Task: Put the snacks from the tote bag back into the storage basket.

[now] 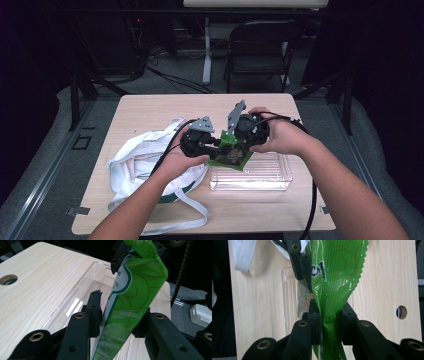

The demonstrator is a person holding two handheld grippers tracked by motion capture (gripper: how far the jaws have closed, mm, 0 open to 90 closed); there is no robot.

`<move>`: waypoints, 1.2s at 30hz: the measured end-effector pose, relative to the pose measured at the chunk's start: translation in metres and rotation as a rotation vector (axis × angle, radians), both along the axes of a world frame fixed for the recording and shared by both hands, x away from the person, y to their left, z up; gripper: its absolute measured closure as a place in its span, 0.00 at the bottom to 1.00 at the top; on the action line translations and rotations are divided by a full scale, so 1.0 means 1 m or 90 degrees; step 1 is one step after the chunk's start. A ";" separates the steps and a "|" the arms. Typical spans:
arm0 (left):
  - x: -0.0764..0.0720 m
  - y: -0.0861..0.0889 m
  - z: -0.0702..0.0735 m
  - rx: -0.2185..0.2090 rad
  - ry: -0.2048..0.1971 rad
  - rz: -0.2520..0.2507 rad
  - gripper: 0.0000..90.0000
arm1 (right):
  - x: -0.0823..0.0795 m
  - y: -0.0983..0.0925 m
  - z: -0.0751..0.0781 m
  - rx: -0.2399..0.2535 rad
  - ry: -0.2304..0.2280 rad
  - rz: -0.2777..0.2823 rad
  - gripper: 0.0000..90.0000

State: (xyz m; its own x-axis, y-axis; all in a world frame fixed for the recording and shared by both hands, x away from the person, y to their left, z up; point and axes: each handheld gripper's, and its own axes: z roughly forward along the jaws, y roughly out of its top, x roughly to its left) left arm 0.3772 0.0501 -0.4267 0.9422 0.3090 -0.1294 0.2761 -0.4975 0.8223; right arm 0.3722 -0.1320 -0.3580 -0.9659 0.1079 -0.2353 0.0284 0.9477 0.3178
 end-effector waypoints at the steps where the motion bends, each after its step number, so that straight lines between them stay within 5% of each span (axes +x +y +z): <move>1: 0.000 0.000 0.000 -0.001 0.001 0.001 0.74 | 0.000 0.000 0.000 0.000 0.000 0.001 0.84; 36: 0.004 0.010 -0.001 -0.008 0.024 0.028 0.67 | 0.003 0.004 0.005 -0.042 -0.021 0.001 0.84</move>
